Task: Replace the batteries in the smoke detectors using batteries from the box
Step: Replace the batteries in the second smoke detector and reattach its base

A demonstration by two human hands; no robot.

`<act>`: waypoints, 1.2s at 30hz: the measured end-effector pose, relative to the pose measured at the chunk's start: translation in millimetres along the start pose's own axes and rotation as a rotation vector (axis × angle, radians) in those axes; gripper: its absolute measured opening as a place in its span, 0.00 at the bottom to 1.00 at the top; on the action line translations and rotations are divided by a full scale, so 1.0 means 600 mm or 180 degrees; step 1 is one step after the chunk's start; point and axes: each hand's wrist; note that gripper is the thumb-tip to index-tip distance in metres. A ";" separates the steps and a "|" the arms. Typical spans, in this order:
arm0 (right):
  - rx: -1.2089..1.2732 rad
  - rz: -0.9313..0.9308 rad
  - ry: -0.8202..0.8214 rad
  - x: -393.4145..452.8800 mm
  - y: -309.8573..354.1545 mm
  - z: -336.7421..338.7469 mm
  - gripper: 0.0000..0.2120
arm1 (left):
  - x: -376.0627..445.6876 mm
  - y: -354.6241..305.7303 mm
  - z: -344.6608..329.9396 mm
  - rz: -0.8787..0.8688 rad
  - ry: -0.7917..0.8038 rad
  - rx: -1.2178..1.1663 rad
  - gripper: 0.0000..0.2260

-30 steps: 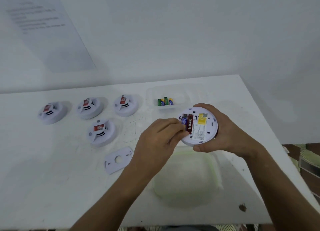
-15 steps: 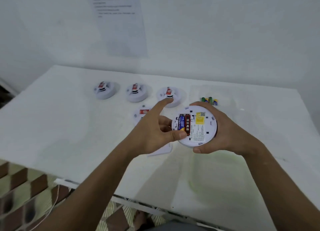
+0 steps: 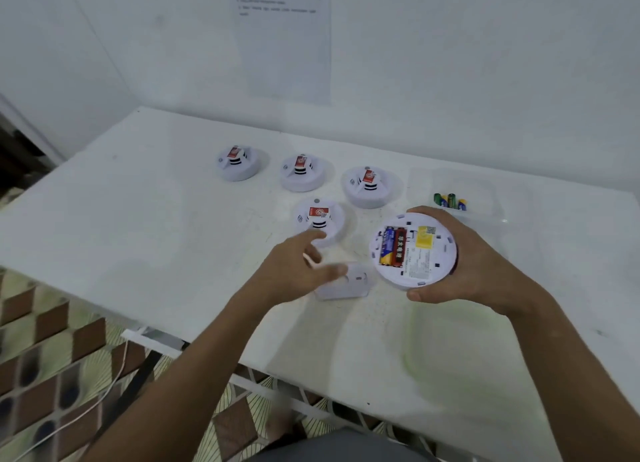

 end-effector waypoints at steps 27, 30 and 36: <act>-0.0170 -0.0172 0.0232 0.073 0.031 -0.081 0.46 | -0.020 0.026 0.126 -0.1562 -0.1041 0.0353 0.25; -0.0167 -0.0120 0.0237 0.102 0.049 -0.105 0.45 | -0.018 0.001 0.137 -0.1840 -0.0551 0.0250 0.24; -0.0115 0.0066 0.0085 0.147 0.075 -0.145 0.44 | 0.007 0.025 0.171 -0.1747 -0.0230 0.0504 0.27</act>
Point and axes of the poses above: each hand's wrist, its own x-axis towards the middle knuckle, its own z-axis out of the back of the hand, y = z × x, and after that the axes turned 2 degrees about y, right-handed
